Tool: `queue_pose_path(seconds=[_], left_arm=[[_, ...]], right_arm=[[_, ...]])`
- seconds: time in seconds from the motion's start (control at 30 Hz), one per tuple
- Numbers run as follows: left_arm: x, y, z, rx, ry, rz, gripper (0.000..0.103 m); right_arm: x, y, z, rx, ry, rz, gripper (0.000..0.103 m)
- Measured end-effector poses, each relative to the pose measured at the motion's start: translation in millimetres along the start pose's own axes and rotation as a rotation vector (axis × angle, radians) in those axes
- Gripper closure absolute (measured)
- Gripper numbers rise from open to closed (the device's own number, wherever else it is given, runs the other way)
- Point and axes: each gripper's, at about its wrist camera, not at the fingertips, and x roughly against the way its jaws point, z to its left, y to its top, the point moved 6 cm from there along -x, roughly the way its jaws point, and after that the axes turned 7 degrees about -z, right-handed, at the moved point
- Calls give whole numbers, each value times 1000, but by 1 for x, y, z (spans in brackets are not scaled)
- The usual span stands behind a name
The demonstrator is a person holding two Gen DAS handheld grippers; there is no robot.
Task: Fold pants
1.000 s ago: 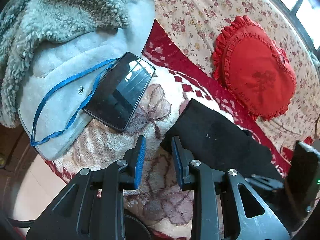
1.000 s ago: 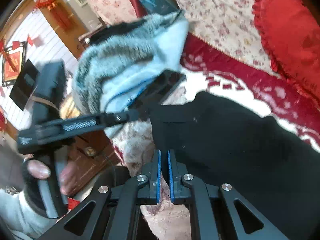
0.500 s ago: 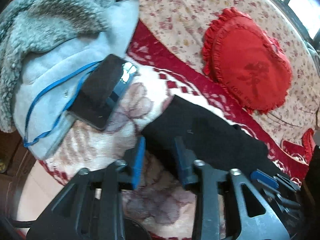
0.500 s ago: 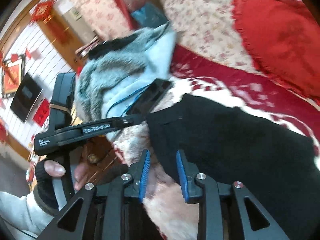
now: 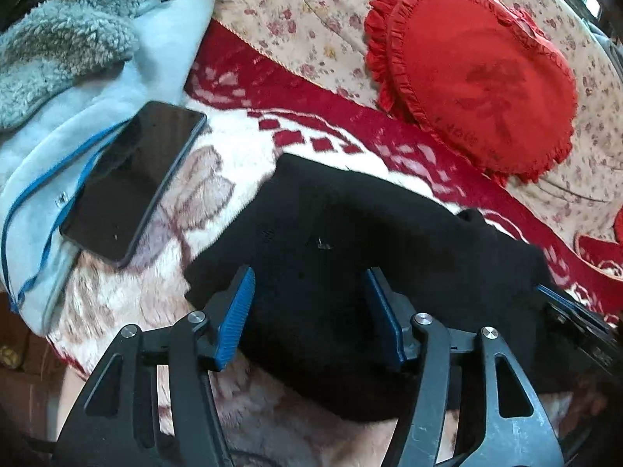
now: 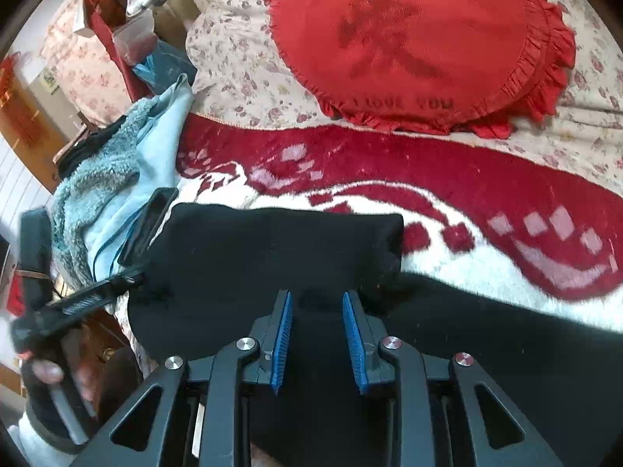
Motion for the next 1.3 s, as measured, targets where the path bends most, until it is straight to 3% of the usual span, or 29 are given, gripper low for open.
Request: queue_pose_path(seconds=[0.13, 0.23, 0.37, 0.5, 0.6, 0.7, 0.87, 1.17, 1.27, 1.3], left_arm=[[10, 7, 0, 23, -17, 8, 45], [23, 6, -9, 11, -32, -12, 45], [33, 0, -34, -11, -80, -1, 45], [42, -5, -72, -74, -137, 14, 45], [46, -15, -106, -131, -201, 44, 45], [43, -23, -132, -167, -233, 67, 45], [34, -35, -172, -221, -273, 108, 45], [33, -40, -206, -276, -292, 120, 45], [35, -39, -214, -293, -302, 118, 45], [36, -38, -218, -305, -306, 114, 45]], right_arm=[[30, -8, 8, 36, -3, -7, 77], [53, -33, 10, 35, 16, 2, 77], [49, -72, -10, -23, -14, 59, 77], [73, -74, -22, -108, 22, 15, 77], [118, -78, -45, -117, -70, -53, 77], [170, -96, -90, -244, -145, -97, 75], [206, -126, -144, -442, -222, -117, 75], [192, -130, -180, -698, -100, -226, 75], [201, -131, -178, -668, -113, -236, 99], [205, -127, -174, -636, -118, -240, 99]])
